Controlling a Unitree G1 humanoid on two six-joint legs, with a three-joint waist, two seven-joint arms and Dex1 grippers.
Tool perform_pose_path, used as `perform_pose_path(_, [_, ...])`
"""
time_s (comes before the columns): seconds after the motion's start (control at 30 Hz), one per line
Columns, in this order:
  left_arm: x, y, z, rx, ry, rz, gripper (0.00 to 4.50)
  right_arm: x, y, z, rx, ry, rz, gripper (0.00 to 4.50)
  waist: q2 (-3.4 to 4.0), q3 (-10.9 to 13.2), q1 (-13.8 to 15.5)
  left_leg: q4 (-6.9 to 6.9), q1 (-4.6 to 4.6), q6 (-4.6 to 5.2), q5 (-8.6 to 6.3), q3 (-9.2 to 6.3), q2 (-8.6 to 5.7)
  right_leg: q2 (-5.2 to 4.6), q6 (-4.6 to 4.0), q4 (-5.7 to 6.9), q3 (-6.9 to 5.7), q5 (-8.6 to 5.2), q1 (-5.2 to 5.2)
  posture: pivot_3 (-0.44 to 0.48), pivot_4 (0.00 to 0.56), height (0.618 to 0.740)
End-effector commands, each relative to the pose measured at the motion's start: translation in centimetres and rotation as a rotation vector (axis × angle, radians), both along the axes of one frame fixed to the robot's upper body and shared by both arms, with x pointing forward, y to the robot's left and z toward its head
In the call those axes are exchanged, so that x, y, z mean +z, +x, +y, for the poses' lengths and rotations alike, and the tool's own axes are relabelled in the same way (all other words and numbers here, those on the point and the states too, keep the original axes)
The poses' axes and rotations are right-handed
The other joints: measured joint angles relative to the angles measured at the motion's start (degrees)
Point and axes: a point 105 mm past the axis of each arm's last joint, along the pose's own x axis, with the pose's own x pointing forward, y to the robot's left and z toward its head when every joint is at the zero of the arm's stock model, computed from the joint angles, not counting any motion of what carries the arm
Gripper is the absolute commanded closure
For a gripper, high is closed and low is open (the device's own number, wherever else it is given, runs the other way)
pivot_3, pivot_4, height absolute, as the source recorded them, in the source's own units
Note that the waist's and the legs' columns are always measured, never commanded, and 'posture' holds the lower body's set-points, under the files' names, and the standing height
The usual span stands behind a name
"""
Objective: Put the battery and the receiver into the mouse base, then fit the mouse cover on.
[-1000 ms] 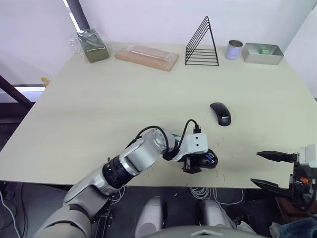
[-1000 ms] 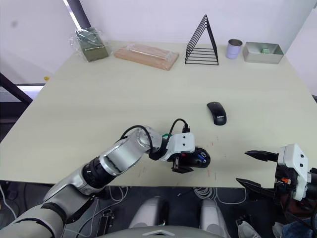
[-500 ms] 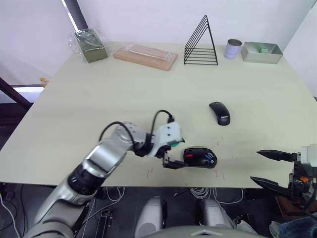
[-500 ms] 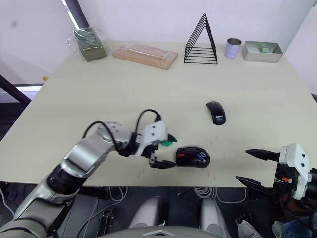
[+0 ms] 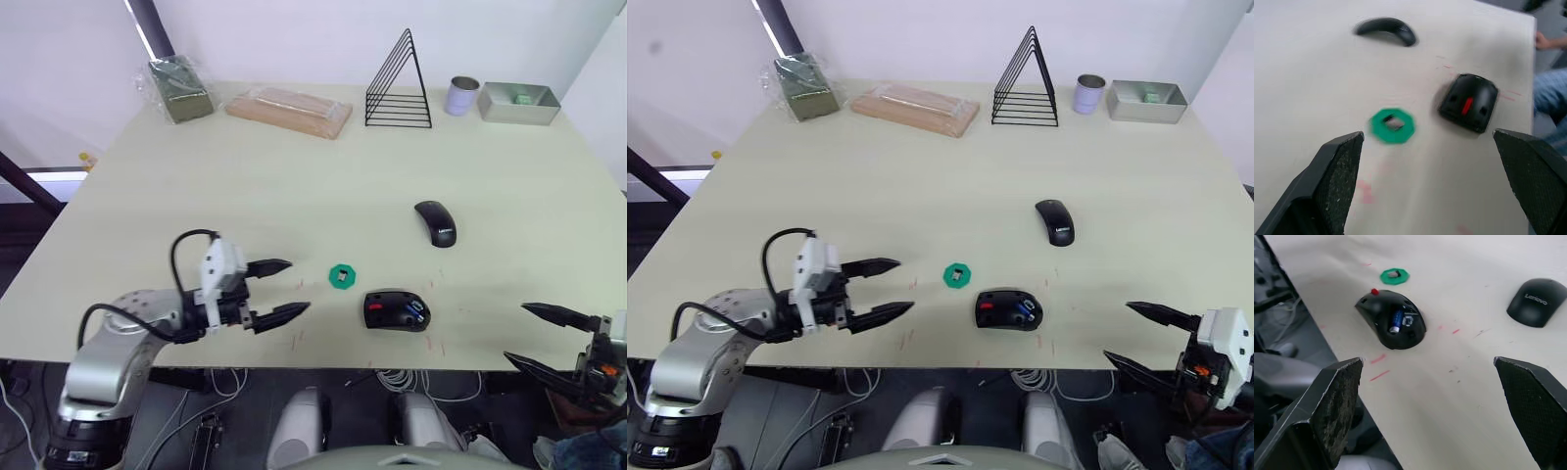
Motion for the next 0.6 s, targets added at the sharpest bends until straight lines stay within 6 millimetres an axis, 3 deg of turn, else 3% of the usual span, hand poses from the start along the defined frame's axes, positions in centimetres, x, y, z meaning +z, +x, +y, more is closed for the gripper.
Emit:
perform_pose_path(0.03, [0.4,-0.2,0.8,0.001,-0.034,-0.014,0.02,1.3,0.3,-0.1,0.023,0.002,-0.067,0.0,0.06,0.0,0.1,0.0,0.0,0.0,0.0,0.0,-0.02,-0.06,0.0,0.0,-0.02,0.0,0.0,0.0,0.15,0.74])
perform_pose_path(0.23, [-0.5,1.1,1.6,0.057,-0.043,-0.007,0.02,1.4,0.6,0.3,0.031,0.006,-0.083,0.0,0.04,0.1,0.1,0.0,-0.01,0.0,0.0,0.02,-0.06,-0.12,0.01,0.0,-0.09,0.0,0.0,0.0,0.15,0.74])
perform_pose_path(0.47, [-0.2,2.6,-0.6,0.196,-0.01,-0.112,0.02,1.9,0.7,1.0,0.049,0.022,-0.093,0.0,0.0,0.1,0.0,0.0,-0.03,0.0,0.0,0.03,-0.11,-0.2,0.01,0.0,-0.07,0.01,0.05,0.0,0.15,0.74])
perform_pose_path(0.6, [0.2,2.2,-2.9,0.25,-0.029,-0.037,0.02,2.3,0.9,0.9,0.057,0.028,-0.101,0.0,-0.01,0.1,-0.1,-0.01,-0.03,0.0,0.0,0.03,-0.1,-0.2,0.01,0.0,-0.07,0.02,0.05,0.0,0.15,0.74])
